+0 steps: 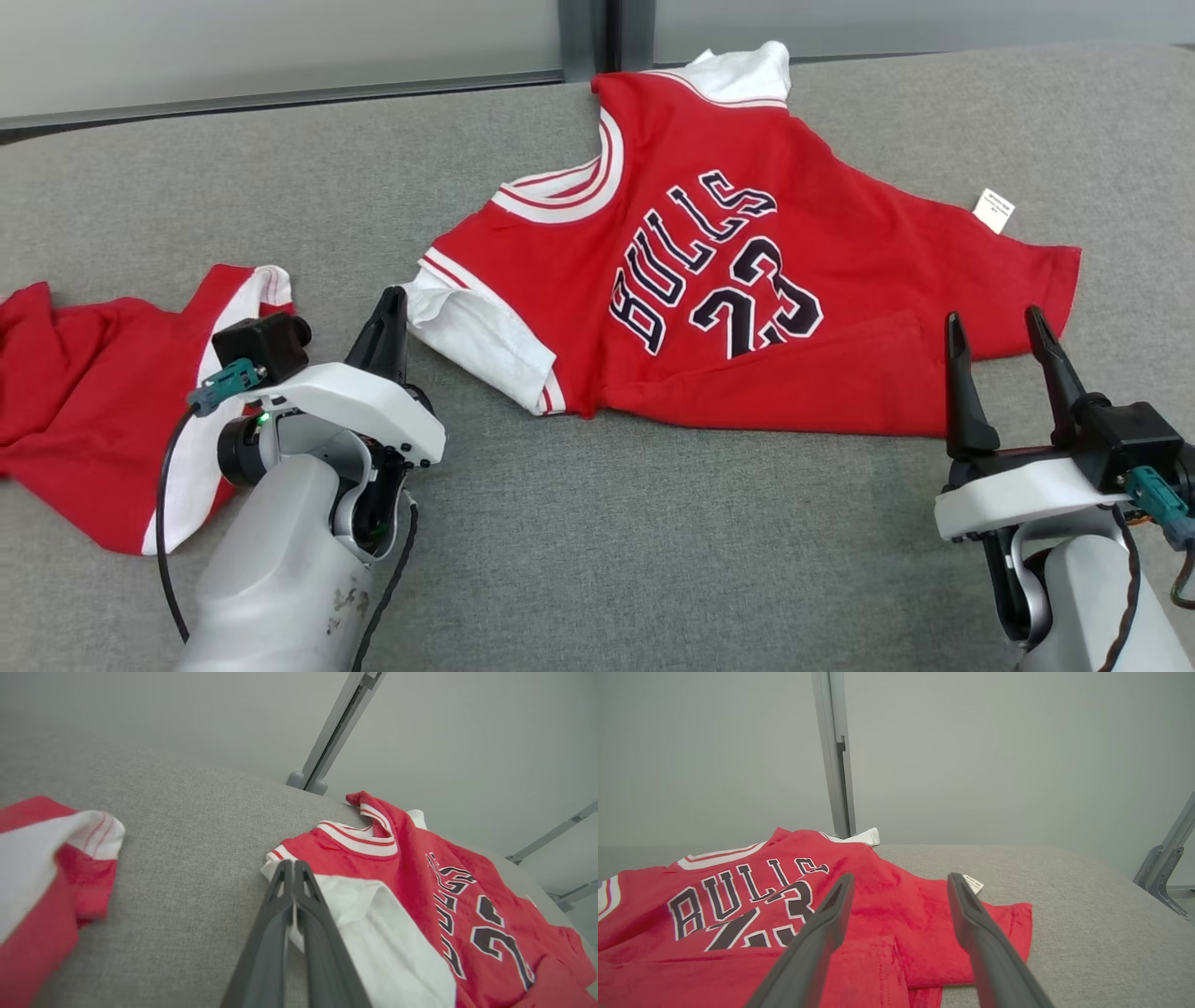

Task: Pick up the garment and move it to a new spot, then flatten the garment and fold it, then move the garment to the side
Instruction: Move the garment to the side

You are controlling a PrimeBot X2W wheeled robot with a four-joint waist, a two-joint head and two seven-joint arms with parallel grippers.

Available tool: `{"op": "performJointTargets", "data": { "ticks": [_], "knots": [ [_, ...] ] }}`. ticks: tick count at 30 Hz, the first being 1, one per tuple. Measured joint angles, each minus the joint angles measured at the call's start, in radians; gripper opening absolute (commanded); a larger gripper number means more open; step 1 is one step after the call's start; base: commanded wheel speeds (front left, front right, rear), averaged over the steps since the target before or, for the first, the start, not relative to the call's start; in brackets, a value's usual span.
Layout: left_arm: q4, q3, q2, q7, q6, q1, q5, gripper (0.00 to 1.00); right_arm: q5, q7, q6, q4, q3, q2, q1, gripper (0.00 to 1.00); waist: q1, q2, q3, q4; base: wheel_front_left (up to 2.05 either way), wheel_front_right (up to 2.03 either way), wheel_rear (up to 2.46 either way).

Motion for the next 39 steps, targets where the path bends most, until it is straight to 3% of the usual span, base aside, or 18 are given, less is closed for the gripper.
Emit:
{"op": "performJointTargets", "data": {
  "ticks": [14, 23, 33, 34, 35, 36, 37, 38, 39],
  "knots": [
    [-0.133, -0.009, 0.05, 0.041, -0.007, 0.122, -0.019, 0.0, 0.012, 0.089, 0.0, 0.13, -0.054, 0.001, 0.0, 1.0, 0.0, 0.0, -0.061, 0.082, 0.0, 0.0, 0.0],
    [-0.214, -0.048, 0.038, 0.065, 0.002, 0.168, -0.018, 0.0, 0.036, 0.214, 0.0, 0.296, -0.051, -0.044, -0.119, 1.0, 0.0, 0.0, -0.04, 0.111, 0.0, 0.0, 0.0],
    [-0.244, -0.066, 0.03, 0.068, 0.008, 0.168, -0.018, 0.0, 0.067, 0.247, 0.0, 0.408, 0.004, -0.084, -0.208, 1.0, 0.0, 0.0, -0.01, 0.14, 0.0, 0.0, 0.0],
    [-0.245, -0.066, 0.03, 0.068, 0.01, 0.168, -0.018, 0.0, 0.075, 0.248, 0.0, 0.414, 0.009, -0.086, -0.211, 0.93, 0.0, 0.0, -0.008, 0.141, 0.0, 0.0, 0.0],
    [-0.245, -0.066, 0.03, 0.067, 0.01, 0.168, -0.019, 0.0, 0.085, 0.25, 0.0, 0.419, 0.014, -0.089, -0.214, 0.75, 0.0, 0.0, -0.006, 0.142, 0.0, 0.0, 0.0],
    [-0.246, -0.066, 0.03, 0.067, 0.011, 0.168, -0.019, 0.0, 0.095, 0.253, 0.0, 0.424, 0.017, -0.091, -0.217, 0.47, 0.0, 0.0, -0.005, 0.143, 0.0, 0.0, 0.0],
    [-0.247, -0.067, 0.03, 0.067, 0.011, 0.168, -0.02, 0.0, 0.101, 0.255, 0.0, 0.428, 0.023, -0.094, -0.221, 0.31, 0.0, 0.0, -0.003, 0.143, 0.0, 0.0, 0.0],
    [-0.248, -0.067, 0.03, 0.066, 0.011, 0.168, -0.02, 0.0, 0.106, 0.258, 0.0, 0.433, 0.028, -0.098, -0.226, 0.0, 0.0, 0.0, -0.002, 0.144, 0.0, 0.0, 0.0],
    [-0.248, -0.066, 0.03, 0.066, 0.011, 0.168, -0.022, 0.0, 0.111, 0.258, 0.0, 0.436, 0.034, -0.101, -0.228, 0.0, 0.0, 0.0, -0.001, 0.145, 0.0, 0.0, 0.0]
  ]
}}
